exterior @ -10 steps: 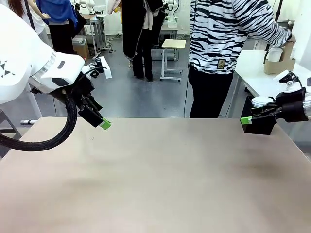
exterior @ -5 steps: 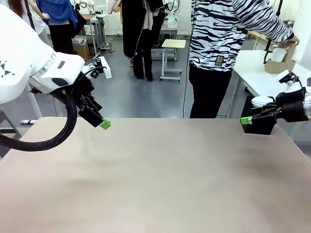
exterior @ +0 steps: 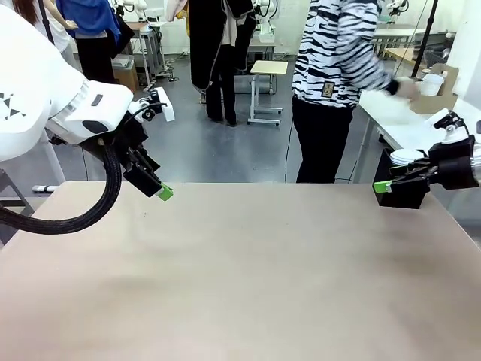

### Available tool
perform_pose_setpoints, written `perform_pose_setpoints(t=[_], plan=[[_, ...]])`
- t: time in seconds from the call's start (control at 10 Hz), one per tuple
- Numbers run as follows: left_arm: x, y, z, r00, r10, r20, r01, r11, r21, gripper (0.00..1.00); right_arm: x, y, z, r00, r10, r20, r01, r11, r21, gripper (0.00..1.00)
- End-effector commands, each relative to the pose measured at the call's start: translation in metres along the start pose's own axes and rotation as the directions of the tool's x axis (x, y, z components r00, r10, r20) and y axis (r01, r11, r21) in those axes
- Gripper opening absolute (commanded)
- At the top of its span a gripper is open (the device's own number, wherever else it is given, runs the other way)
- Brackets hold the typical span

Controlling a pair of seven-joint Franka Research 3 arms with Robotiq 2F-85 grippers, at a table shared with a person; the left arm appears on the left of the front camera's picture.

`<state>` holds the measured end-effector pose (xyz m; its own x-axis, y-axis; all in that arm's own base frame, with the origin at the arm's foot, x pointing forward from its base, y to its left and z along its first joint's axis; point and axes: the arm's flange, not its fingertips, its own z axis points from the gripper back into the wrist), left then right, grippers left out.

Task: Pour a drink into a cup and package it in a carrier.
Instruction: Insert the held 600 ml Paper Cup into the Cup Carrier.

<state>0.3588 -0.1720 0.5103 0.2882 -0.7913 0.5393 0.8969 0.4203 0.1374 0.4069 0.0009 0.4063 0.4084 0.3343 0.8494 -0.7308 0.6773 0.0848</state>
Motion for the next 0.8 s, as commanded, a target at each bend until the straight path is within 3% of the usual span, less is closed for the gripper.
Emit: perform_pose_setpoints(t=[0.0,0.7], plan=[[0.0007,0.0009,0.0006,1.000,0.006,-0.007,-0.006,1.000,0.003,1.00,-0.0034,-0.0015,0.0013,1.000,0.018,0.008,-0.018,1.000,0.009,1.00],[0.0007,0.0009,0.0006,1.000,0.006,-0.007,-0.006,1.000,0.003,1.00,-0.0034,-0.0015,0.0013,1.000,0.018,0.008,-0.018,1.000,0.009,1.00]])
